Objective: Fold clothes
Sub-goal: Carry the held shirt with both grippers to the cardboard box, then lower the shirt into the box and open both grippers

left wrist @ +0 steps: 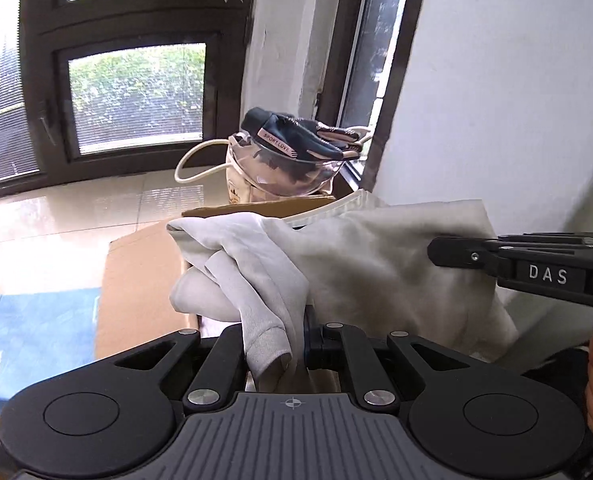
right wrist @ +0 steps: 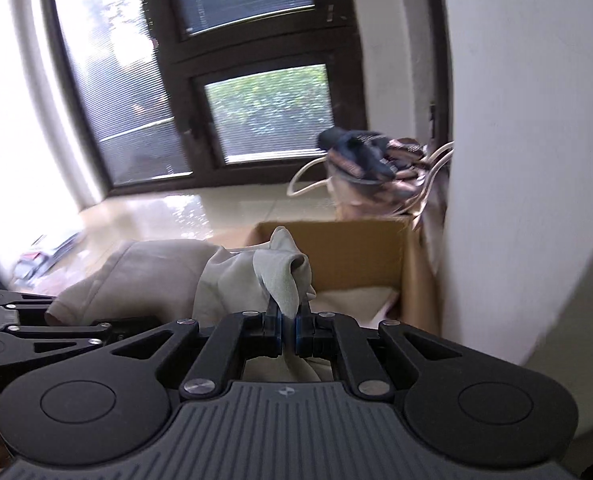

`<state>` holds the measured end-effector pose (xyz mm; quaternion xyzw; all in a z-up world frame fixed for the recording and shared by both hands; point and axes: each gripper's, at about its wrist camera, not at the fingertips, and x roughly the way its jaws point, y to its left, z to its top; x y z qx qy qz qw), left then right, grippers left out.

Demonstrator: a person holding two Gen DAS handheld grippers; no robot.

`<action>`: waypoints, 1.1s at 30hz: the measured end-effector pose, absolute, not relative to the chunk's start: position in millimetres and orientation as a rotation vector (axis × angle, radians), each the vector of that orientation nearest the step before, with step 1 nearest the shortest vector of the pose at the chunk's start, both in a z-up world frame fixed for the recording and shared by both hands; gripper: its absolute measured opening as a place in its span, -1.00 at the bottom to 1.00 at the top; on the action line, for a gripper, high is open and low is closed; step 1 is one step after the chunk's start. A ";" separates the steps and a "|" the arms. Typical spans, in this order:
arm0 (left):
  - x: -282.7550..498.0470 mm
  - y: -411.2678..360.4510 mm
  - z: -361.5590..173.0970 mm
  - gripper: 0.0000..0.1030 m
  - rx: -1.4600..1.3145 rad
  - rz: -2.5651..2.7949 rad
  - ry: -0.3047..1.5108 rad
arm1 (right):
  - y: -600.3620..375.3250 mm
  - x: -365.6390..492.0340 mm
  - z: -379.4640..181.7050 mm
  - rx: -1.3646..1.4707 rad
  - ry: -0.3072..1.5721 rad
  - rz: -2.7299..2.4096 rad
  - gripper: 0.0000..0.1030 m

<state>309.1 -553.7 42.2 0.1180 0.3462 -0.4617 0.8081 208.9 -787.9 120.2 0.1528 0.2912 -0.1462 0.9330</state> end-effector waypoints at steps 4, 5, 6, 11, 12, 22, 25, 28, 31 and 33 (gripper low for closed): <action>331.5 -591.5 19.6 -0.79 0.297 -0.972 0.790 | -815.4 246.7 96.7 0.320 0.630 -0.325 -0.88; 336.5 -596.4 12.4 -0.79 0.307 -0.963 0.809 | -820.0 254.9 88.1 0.322 0.645 -0.327 -0.88; 341.5 -600.9 5.1 -0.79 0.317 -0.953 0.829 | -824.2 262.2 78.7 0.324 0.664 -0.325 -0.88; 361.7 -621.3 -38.4 -0.79 0.349 -0.906 0.978 | -842.5 294.4 34.0 0.343 0.767 -0.304 -0.88; 363.1 -624.1 -45.4 -0.79 0.359 -0.899 1.001 | -845.4 299.4 26.8 0.344 0.786 -0.302 -0.88; 375.6 -642.6 -81.9 -0.74 0.438 -0.838 1.140 | -844.8 321.0 -17.6 0.312 0.940 -0.289 -0.88; 379.5 -648.5 -90.2 -0.54 0.495 -0.786 1.163 | -841.3 324.0 -25.1 0.268 0.985 -0.296 -0.84; 379.1 -641.4 -86.7 -0.04 0.514 -0.758 1.138 | -838.0 329.4 -33.8 0.208 1.038 -0.307 -0.62; 374.8 -631.4 -74.3 0.03 0.502 -0.775 1.097 | -835.6 328.3 -35.9 0.182 1.046 -0.311 -0.32; 372.9 -626.6 -70.1 0.03 0.495 -0.785 1.091 | -833.9 326.2 -34.9 0.170 1.046 -0.313 -0.27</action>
